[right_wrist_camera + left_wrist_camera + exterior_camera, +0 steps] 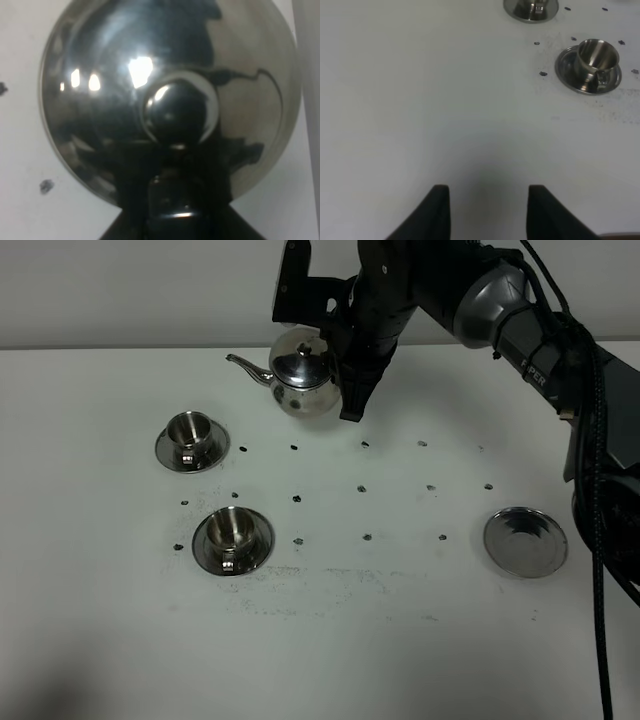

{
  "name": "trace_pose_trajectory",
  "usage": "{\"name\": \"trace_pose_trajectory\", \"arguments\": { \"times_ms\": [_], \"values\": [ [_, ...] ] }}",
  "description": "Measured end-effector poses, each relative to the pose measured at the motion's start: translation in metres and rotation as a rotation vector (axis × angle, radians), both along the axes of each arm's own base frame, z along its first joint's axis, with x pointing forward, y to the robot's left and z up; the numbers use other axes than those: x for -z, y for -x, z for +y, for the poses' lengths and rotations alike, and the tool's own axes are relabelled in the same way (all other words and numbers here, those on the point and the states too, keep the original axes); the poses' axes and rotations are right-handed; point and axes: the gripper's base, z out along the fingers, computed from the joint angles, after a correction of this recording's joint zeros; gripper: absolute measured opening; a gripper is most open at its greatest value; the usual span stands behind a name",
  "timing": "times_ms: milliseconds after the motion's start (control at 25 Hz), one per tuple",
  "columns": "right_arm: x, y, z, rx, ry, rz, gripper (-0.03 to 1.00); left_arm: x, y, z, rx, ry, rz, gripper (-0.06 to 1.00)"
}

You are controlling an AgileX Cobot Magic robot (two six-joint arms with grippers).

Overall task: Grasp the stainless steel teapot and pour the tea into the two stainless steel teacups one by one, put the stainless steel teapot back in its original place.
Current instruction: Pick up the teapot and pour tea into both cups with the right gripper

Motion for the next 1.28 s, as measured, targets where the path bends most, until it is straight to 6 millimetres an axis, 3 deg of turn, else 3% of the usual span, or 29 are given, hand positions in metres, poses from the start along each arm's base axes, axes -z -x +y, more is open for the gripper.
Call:
{"name": "trace_pose_trajectory", "arguments": {
  "times_ms": [1000, 1280],
  "values": [
    [0.049, -0.011, 0.046, -0.18, 0.149, -0.171, 0.22, 0.0, 0.0, 0.0, 0.0, 0.0, 0.0, 0.37],
    [0.048, -0.011, 0.057, -0.23, 0.19, -0.252, 0.22, 0.0, 0.0, 0.0, 0.0, 0.0, 0.0, 0.37]
  ]
}}
